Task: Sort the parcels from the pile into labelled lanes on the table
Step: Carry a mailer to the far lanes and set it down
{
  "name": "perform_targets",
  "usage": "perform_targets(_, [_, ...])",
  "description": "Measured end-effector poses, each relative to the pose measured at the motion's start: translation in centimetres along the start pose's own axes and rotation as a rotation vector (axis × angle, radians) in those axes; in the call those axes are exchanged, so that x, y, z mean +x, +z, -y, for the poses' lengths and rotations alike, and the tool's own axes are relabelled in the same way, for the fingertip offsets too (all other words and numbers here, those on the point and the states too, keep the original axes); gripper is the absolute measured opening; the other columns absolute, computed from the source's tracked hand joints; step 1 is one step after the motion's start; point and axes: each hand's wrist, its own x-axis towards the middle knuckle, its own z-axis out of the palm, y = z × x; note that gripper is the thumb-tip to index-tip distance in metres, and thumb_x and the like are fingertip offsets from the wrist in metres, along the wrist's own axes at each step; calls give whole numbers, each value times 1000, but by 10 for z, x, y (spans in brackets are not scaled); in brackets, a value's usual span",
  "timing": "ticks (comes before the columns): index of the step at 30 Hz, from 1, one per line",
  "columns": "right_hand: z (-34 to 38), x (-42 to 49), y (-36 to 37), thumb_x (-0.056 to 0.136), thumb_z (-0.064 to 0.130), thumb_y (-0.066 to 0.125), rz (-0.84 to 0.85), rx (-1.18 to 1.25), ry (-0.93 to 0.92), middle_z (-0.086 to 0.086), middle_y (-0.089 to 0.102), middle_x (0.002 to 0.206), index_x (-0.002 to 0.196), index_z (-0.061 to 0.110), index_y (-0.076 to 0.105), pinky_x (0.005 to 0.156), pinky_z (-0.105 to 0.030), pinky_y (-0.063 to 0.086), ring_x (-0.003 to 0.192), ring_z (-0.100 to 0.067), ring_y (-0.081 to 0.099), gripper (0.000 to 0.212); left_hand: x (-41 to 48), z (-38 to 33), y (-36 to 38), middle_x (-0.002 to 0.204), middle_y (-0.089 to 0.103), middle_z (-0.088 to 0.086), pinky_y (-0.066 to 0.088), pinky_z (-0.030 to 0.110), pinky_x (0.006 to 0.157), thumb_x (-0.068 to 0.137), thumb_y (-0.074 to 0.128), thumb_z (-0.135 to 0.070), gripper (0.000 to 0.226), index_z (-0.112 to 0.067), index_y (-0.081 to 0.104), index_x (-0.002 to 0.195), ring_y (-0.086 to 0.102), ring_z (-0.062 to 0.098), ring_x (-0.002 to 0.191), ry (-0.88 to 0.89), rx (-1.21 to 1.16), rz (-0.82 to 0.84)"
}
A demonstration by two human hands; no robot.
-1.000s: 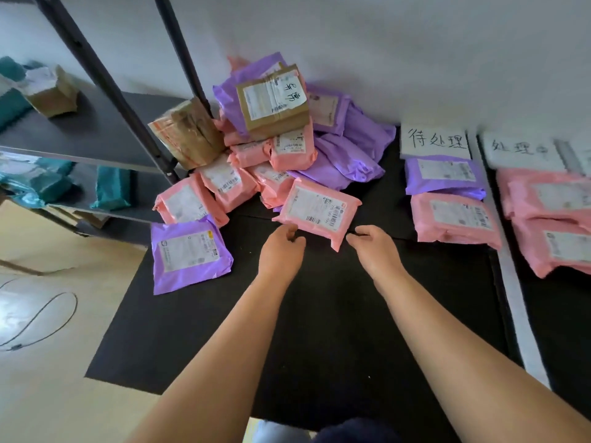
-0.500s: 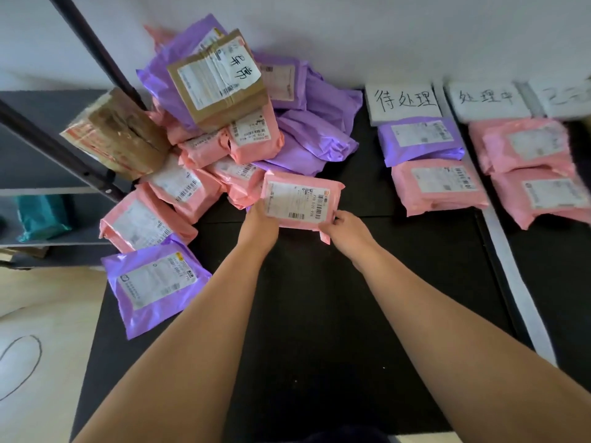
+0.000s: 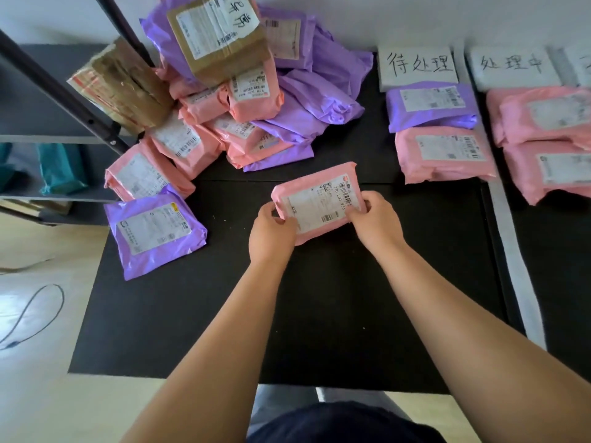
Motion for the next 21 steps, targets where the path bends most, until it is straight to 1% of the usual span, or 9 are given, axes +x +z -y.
perform_targets(4, [-32,-10,-9,94,25,60,-8,-131,-91,3,62,116,126,28,58,81,-38,57,97,-15,62,32,-38,21,34,110,65,-1,43,23,53,97,54,-25,45,-18,44,141,67,16,92,-70,-23,-3])
perform_targets(7, [-50,-14,-15,95,23,60,3,-220,-127,2,60,116,129,26,57,84,-40,57,101,-17,61,34,-60,36,57,106,66,1,53,27,56,97,53,-21,37,-18,46,133,69,16,85,-181,-81,8])
perform_targets(10, [-62,-15,-19,96,22,60,33,-247,-160,1,59,125,138,23,52,89,-32,54,112,-18,60,42,-75,46,71,102,65,1,58,29,60,98,52,-19,24,-19,48,121,68,14,79,-246,-101,5])
perform_targets(11, [-64,-18,-21,97,21,60,31,-224,-162,0,57,132,143,23,48,91,-28,50,119,-18,57,47,-79,47,72,102,62,0,56,29,59,98,53,-20,20,-19,47,117,65,12,79,-253,-113,-18])
perform_targets(13, [-66,-27,-25,97,23,63,-17,-162,-148,-2,47,145,149,23,40,94,-28,46,131,-19,50,57,-83,44,70,107,56,-2,47,26,55,96,58,-21,20,-18,45,112,60,10,80,-226,-127,-103])
perform_targets(15, [-67,-40,-28,95,27,65,-105,-111,-118,-2,43,149,150,24,37,97,-32,48,134,-19,47,62,-82,39,66,120,50,-1,46,26,66,94,60,-21,29,-16,45,119,57,15,96,-131,-87,-210])
perform_targets(17, [-71,-51,-27,94,28,66,-162,-39,-71,-2,47,143,145,23,41,92,-29,49,127,-17,51,57,-77,33,62,137,45,-1,48,31,88,93,58,-18,44,-16,43,135,49,18,121,3,-2,-266])
perform_targets(19, [-75,-60,-24,94,28,66,-153,41,-34,1,54,131,134,23,47,85,-25,48,116,-14,57,44,-71,23,60,148,41,-2,43,37,106,95,57,-15,54,-16,39,145,40,18,136,113,83,-247])
perform_targets(21, [-80,-67,-19,95,30,66,-106,75,-33,5,58,123,125,24,51,84,-24,48,110,-10,59,35,-66,16,61,153,40,-1,40,40,111,97,54,-15,55,-18,37,149,38,19,140,156,155,-178])
